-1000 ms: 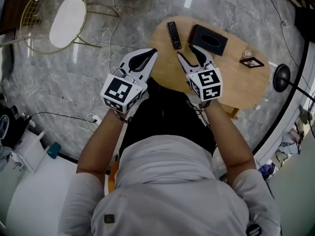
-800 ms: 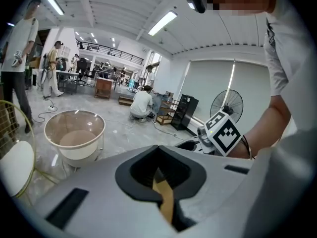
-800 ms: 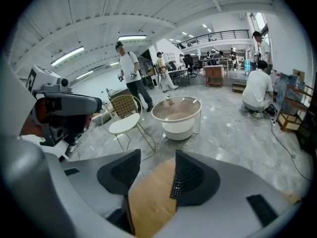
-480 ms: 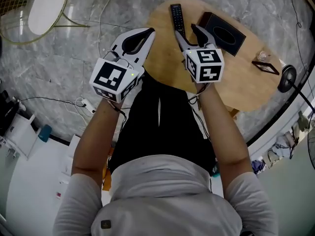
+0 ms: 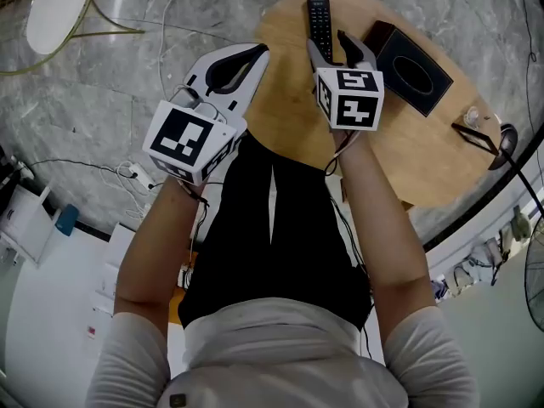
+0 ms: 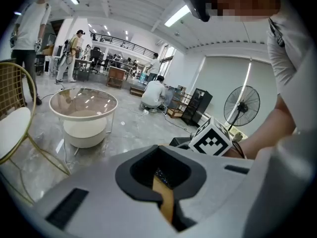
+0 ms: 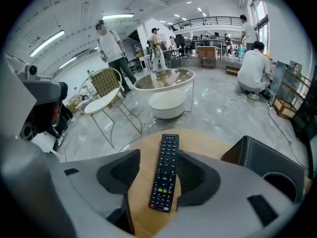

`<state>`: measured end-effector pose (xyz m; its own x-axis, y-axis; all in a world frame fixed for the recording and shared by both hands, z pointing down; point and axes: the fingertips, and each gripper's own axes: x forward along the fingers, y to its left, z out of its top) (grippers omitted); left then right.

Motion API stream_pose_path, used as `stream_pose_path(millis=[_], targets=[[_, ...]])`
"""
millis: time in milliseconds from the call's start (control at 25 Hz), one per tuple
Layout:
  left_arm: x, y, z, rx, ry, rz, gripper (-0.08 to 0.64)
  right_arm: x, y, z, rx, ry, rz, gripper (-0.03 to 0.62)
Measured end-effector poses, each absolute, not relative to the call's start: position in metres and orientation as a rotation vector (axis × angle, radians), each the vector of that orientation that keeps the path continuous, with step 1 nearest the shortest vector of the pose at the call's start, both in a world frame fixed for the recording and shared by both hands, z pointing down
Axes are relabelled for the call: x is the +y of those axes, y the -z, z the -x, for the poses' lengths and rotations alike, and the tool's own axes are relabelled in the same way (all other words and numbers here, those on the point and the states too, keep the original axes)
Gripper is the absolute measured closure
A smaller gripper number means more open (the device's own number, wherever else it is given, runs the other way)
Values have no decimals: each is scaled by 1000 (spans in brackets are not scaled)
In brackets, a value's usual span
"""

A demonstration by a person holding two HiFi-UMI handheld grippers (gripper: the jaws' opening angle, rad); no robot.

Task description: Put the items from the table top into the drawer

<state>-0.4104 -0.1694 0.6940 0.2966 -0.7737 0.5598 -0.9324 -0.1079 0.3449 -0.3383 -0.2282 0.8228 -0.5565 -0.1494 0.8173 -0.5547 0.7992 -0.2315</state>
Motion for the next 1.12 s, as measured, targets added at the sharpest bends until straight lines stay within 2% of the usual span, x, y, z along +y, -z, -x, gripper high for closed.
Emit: stream_pose_path(millis=[600,1120], targets=[[-163,-738,406,-1500,-258,-1879,551,-238,-891,346,-1999,-606,-579,341],[-157,-750,405,-1474,-256,-1870,551,-240,-902,342,-2005,-492,-617,364]])
